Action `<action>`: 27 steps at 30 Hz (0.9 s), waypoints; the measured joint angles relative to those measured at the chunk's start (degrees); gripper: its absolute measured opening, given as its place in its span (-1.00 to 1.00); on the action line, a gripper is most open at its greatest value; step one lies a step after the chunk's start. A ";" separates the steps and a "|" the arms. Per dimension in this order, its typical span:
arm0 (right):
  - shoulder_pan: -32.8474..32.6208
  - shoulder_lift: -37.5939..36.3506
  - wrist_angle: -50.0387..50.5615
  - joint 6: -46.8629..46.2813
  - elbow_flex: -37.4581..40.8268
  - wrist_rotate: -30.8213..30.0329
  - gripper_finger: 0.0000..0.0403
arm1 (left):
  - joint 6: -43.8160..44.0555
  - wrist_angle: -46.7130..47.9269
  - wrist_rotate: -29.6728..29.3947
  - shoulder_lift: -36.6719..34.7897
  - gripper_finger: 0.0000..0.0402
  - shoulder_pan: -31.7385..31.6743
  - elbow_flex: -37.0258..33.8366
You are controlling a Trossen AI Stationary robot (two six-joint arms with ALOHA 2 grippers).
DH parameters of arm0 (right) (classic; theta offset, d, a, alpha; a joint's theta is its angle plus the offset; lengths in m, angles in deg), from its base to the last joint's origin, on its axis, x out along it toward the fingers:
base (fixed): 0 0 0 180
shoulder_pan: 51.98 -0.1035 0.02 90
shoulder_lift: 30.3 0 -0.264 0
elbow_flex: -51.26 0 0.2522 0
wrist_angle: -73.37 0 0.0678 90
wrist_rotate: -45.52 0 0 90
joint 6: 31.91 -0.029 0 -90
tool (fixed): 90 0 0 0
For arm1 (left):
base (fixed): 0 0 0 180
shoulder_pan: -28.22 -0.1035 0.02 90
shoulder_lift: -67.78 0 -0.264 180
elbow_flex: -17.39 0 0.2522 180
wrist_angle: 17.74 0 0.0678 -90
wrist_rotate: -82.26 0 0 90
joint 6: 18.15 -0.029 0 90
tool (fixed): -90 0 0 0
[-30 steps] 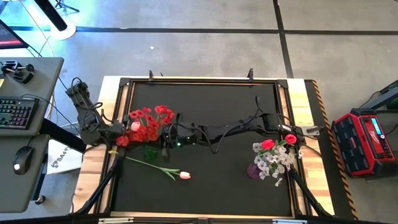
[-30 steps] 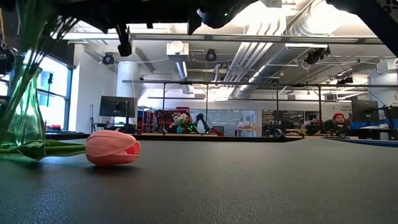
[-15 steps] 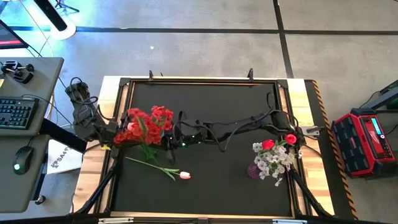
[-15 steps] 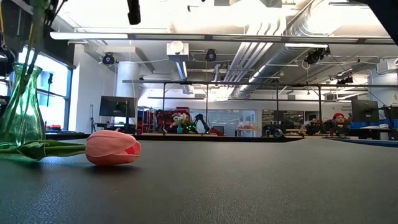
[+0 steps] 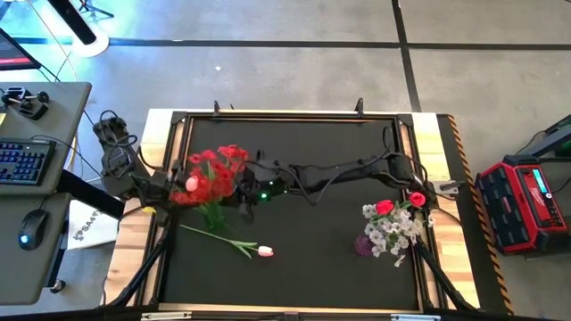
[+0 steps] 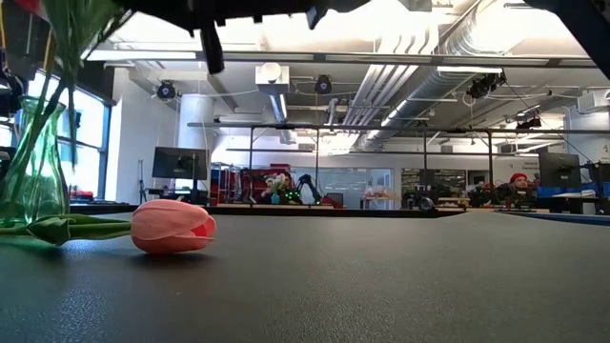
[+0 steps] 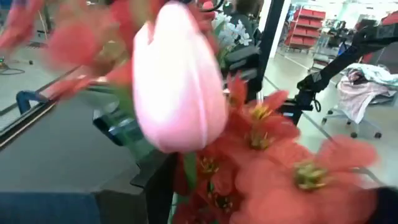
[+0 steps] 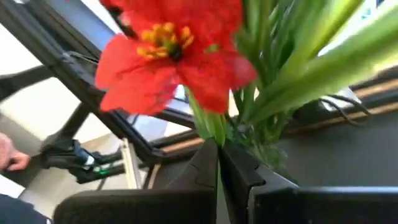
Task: Sort flowers into vase by color
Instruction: Adjust the green vase
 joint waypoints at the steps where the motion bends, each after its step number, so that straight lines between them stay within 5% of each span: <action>1: 0.06 0.00 0.56 0.06 0.00 -0.26 -0.99 | 0.05 1.09 0.01 0.00 -0.03 0.00 0.59; 8: -0.08 -0.02 0.49 -2.53 0.00 0.87 -0.58 | 4.78 12.07 2.80 0.00 -0.03 0.00 4.14; 16: 1.39 -2.26 10.27 -23.74 0.04 3.52 0.11 | 12.53 23.86 6.48 -0.04 -0.03 0.00 11.89; 27: 1.36 -4.98 19.52 -27.16 0.04 6.43 0.08 | 4.53 24.95 3.47 0.17 0.01 0.00 18.58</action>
